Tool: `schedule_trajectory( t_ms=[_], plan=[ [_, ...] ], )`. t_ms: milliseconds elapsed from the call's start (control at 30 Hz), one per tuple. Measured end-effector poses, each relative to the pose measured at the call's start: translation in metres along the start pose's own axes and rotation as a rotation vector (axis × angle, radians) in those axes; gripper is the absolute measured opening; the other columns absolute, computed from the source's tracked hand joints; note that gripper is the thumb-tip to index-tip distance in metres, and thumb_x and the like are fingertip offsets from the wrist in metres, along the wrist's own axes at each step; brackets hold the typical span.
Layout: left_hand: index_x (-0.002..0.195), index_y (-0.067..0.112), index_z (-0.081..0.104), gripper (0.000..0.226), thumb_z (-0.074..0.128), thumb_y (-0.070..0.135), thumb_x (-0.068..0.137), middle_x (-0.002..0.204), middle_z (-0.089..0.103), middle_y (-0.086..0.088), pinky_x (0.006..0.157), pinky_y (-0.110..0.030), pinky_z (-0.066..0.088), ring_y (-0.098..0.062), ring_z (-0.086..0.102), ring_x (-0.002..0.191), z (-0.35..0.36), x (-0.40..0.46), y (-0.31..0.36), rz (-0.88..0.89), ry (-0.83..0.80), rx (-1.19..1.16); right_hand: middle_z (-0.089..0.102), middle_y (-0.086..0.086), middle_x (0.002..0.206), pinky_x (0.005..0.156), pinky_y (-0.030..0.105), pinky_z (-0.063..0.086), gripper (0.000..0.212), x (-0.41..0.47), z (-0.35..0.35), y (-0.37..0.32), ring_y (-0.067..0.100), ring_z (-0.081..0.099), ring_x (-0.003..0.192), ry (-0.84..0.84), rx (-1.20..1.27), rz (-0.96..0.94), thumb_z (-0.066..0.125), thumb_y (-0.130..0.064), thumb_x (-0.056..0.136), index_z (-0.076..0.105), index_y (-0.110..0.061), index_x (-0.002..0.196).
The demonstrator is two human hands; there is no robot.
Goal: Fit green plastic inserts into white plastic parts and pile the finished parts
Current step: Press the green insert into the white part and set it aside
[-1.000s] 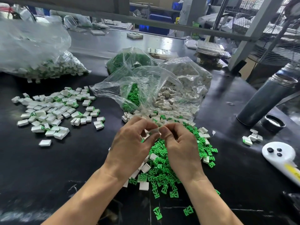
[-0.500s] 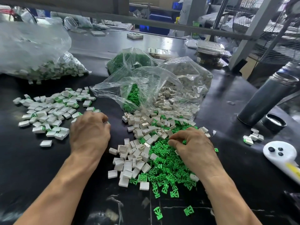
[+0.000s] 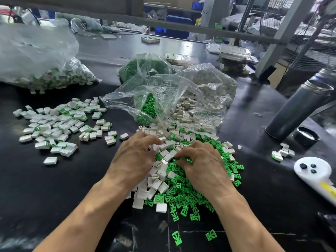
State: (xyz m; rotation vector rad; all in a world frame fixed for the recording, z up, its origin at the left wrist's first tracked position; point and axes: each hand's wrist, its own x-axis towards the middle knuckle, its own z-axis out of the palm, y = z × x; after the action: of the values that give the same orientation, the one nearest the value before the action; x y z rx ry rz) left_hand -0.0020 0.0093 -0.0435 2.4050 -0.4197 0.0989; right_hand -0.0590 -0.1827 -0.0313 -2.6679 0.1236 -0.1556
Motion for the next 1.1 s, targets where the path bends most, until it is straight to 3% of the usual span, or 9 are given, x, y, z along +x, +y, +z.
schedule_trajectory(
  t_ms=[100,300,400,533,667,767,933,1100],
  plan=[
    [0.116,0.042,0.067,0.019,0.062,0.035,0.100,0.122,0.057,0.020,0.096,-0.032,0.052,-0.008,0.059,0.107,-0.002,0.000,0.003,-0.007,-0.006,0.004,0.052,-0.019,0.104,0.092,0.026,0.028,0.021,0.001,0.001,0.000,0.004,0.036,0.102,0.002,-0.010,-0.011,0.070,-0.046,0.093,0.071,-0.044,0.114],
    [0.113,0.037,0.068,0.016,0.064,0.037,0.098,0.117,0.060,0.017,0.099,-0.036,0.053,-0.008,0.062,0.104,-0.005,-0.002,0.006,0.013,0.020,0.047,0.057,-0.017,0.103,0.091,0.026,0.029,0.015,0.003,0.003,-0.001,0.007,0.042,0.102,0.032,-0.024,-0.015,0.069,-0.045,0.095,0.073,-0.040,0.108],
    [0.121,0.036,0.066,0.023,0.064,0.037,0.098,0.114,0.058,0.019,0.096,-0.031,0.055,0.000,0.062,0.092,-0.005,-0.002,0.009,0.032,0.039,-0.005,0.060,-0.018,0.103,0.089,0.023,0.033,0.013,0.002,0.004,0.000,0.007,0.048,0.103,0.106,0.060,-0.016,0.069,-0.038,0.096,0.074,-0.038,0.109],
    [0.116,0.035,0.071,0.021,0.067,0.031,0.097,0.102,0.063,0.018,0.076,-0.017,0.052,0.001,0.062,0.083,-0.005,-0.002,0.015,0.024,0.085,-0.324,0.071,-0.020,0.097,0.084,0.018,0.051,0.013,-0.001,0.005,-0.003,-0.001,0.064,0.092,0.224,0.371,0.001,0.076,-0.029,0.093,0.078,-0.034,0.104],
    [0.108,0.021,0.077,0.016,0.064,0.017,0.100,0.088,0.076,0.002,0.075,-0.023,0.059,-0.013,0.070,0.078,-0.003,-0.004,0.024,-0.070,0.022,-0.902,0.075,-0.021,0.087,0.071,0.009,0.049,0.012,-0.004,0.007,-0.007,-0.004,0.068,0.084,0.260,0.704,0.042,0.079,-0.021,0.090,0.079,-0.032,0.094],
    [0.107,0.007,0.074,0.019,0.063,0.017,0.095,0.088,0.075,-0.009,0.072,-0.030,0.061,-0.019,0.070,0.074,0.002,-0.004,0.028,-0.126,-0.003,-1.159,0.076,-0.016,0.085,0.067,0.010,0.049,0.012,-0.005,0.007,-0.010,-0.002,0.068,0.075,0.264,0.856,0.033,0.080,-0.017,0.090,0.079,-0.029,0.093],
    [0.110,0.003,0.071,0.019,0.067,0.009,0.091,0.088,0.075,-0.012,0.069,-0.029,0.060,-0.019,0.071,0.071,0.004,-0.003,0.030,-0.187,-0.016,-1.314,0.078,-0.010,0.089,0.067,0.019,0.051,0.011,-0.006,0.008,-0.015,0.001,0.068,0.078,0.240,0.947,0.027,0.076,-0.018,0.093,0.078,-0.028,0.097],
    [0.109,0.002,0.071,0.025,0.073,0.012,0.086,0.092,0.077,-0.015,0.065,-0.026,0.060,-0.021,0.073,0.074,0.001,-0.004,0.032,-0.212,-0.012,-1.323,0.077,-0.005,0.090,0.068,0.024,0.049,0.010,-0.007,0.007,-0.017,0.004,0.065,0.075,0.257,1.009,-0.003,0.075,-0.017,0.094,0.079,-0.025,0.099]
  ],
)
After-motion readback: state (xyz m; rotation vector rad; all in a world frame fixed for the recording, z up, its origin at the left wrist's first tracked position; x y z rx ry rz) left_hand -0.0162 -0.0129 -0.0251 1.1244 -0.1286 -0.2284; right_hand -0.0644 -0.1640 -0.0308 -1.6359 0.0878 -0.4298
